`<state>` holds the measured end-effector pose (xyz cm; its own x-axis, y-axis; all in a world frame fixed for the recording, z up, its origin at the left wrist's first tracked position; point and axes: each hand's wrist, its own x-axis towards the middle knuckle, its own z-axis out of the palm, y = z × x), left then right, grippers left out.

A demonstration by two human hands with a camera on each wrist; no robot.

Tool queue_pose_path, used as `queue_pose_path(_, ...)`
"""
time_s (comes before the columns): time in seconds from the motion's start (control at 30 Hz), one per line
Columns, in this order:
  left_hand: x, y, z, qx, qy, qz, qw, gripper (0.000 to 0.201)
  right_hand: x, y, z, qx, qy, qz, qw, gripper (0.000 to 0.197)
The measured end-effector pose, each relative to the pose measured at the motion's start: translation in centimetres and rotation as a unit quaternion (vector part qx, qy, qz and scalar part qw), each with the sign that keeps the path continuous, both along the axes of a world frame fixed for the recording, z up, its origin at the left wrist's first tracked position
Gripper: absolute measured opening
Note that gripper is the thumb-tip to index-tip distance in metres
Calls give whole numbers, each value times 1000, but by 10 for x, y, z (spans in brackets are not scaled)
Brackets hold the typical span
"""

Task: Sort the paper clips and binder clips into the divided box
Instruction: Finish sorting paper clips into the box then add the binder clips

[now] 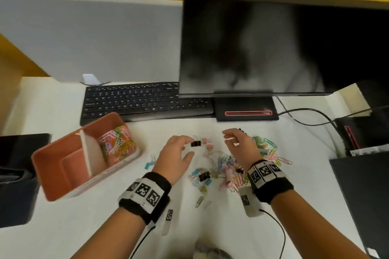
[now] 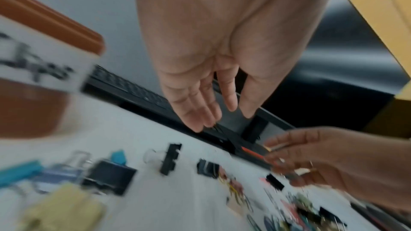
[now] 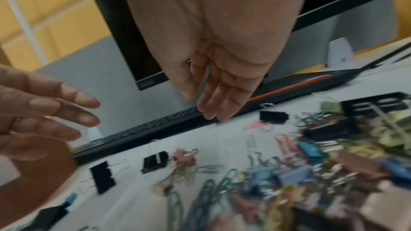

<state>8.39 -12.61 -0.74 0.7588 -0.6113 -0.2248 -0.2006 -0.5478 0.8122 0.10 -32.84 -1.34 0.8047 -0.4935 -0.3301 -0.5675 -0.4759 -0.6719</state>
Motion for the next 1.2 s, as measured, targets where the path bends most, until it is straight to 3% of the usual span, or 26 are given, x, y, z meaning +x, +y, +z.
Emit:
queue_pose_path(0.17,8,-58,-24,50,-61,-67,995,38,16,-35,-16,-65,38,66,995,38)
queue_pose_path(0.3,24,-76,-46,179,-121,-108,970,40,26,-45,-38,-133,114,168,970,48)
queue_pose_path(0.37,29,-75,-53,215,-109,-104,965,35,25,-50,-46,-117,116,156,974,44)
queue_pose_path(0.5,29,-64,-60,201,-93,-64,973,32,19,-59,-52,-106,91,164,976,30)
queue_pose_path(0.73,26,-51,-56,204,-110,-12,973,34,9,-55,-40,-57,87,190,976,26)
queue_pose_path(0.83,28,-63,-59,210,-112,-28,971,28,9,-47,-37,-52,109,210,970,35)
queue_pose_path(1.03,27,-75,-63,207,-80,-24,975,12,15,-40,-39,-38,132,205,969,20)
queue_pose_path(1.2,27,-73,-62,198,-69,-26,977,7,15,-39,-38,-49,153,236,958,18)
